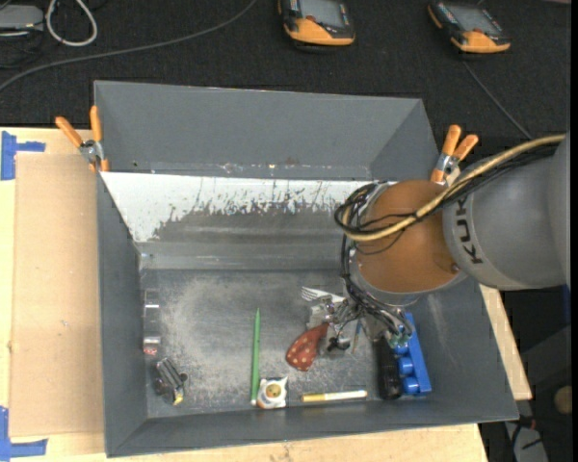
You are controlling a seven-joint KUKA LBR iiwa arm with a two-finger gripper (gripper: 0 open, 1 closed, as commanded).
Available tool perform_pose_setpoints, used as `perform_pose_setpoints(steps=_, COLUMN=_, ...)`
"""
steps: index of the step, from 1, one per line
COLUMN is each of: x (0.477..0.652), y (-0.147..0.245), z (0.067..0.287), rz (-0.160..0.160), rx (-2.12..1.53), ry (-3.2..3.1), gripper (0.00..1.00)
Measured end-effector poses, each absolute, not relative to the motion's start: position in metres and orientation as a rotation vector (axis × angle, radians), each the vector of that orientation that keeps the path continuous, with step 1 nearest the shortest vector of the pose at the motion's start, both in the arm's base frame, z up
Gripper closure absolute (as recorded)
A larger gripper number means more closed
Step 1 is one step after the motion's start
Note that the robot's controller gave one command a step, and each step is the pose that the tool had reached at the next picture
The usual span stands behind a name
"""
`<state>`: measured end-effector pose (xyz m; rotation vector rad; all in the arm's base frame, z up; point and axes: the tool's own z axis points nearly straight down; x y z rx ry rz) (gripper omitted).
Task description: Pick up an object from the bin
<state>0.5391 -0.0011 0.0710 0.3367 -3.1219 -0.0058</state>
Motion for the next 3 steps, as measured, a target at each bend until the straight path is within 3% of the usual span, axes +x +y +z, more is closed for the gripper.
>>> perform_pose_setpoints(steps=2, x=0.539, y=-0.001, z=0.074, rz=-0.007, rx=0.334, ry=-3.122, gripper=1.00)
perform_pose_setpoints(steps=3, x=0.537, y=0.000, z=0.108, rz=-0.008, rx=0.332, ry=-3.116, gripper=1.00)
